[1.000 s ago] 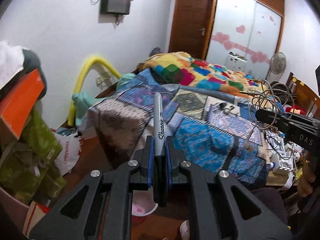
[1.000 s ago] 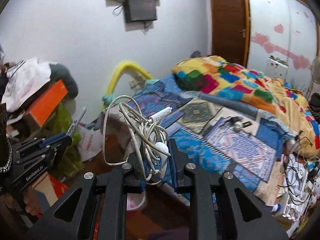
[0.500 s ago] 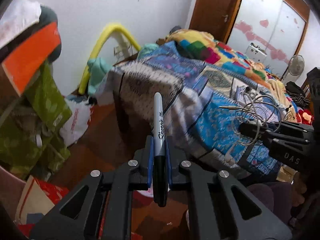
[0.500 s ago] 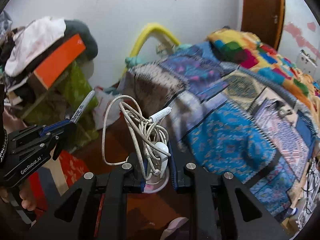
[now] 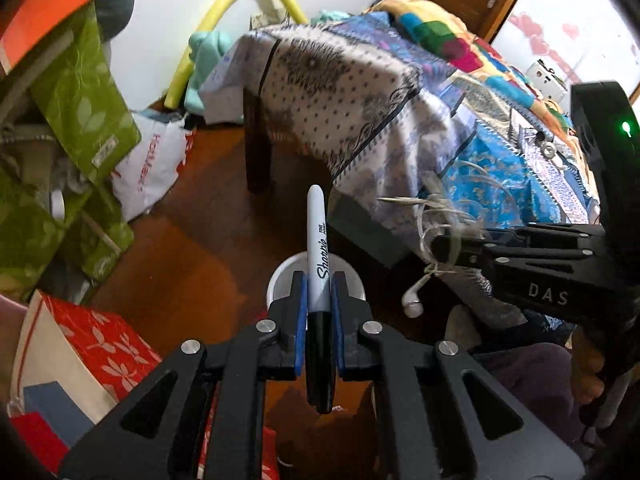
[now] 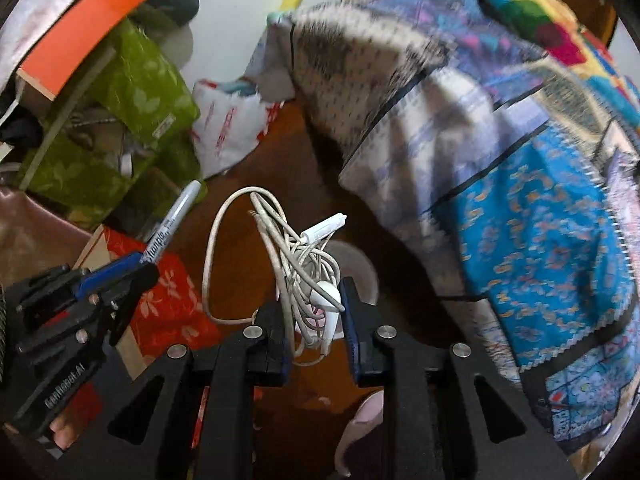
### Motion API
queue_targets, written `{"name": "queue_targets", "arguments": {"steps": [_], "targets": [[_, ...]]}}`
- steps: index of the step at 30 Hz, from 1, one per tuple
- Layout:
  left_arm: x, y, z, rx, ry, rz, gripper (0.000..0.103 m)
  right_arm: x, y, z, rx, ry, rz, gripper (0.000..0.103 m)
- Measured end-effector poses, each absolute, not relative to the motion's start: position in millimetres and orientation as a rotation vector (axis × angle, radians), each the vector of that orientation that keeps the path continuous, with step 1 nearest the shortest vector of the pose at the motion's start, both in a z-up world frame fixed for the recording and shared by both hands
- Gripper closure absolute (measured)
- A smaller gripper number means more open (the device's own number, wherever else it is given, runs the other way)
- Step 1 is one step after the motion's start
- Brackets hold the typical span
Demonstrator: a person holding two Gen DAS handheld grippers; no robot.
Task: Collect trash
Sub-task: 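Carry earphones in right tool and marker in left tool over white bin, then open right gripper dropping earphones into bin while left gripper drops marker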
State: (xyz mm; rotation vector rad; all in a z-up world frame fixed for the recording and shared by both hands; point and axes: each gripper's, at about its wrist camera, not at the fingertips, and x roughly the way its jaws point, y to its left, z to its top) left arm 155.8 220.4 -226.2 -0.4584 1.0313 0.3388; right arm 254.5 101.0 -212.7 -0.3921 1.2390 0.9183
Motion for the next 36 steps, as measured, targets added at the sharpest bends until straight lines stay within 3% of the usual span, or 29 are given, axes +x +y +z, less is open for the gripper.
{"name": "queue_targets", "arguments": {"steps": [4,6,16,18,19,20,36], "targets": [[160,223,-233,-0.466,1.049,0.339,0.093,259,113,-225,-0.393,1.314,0.933,0.061],[162,224,-235,-0.467,1.052,0.337,0.093,259,114,-225,-0.401,1.305,0.93,0.057],[195,216,-239,-0.482,1.066,0.268,0.092,271,93,-208,-0.377,1.246,0.884,0.057],[203,215,-240,-0.479,1.078,0.276,0.082,270,86,-202,-0.381,1.222,0.873,0.057],[205,214,-241,-0.478,1.083,0.281,0.069,271,85,-200,-0.381,1.214,0.871,0.057],[207,213,-241,-0.478,1.078,0.287,0.066,271,83,-198,-0.381,1.209,0.871,0.057],[179,175,-171,-0.335,0.955,0.312,0.066,257,40,-144,-0.315,1.081,0.883,0.057]]}}
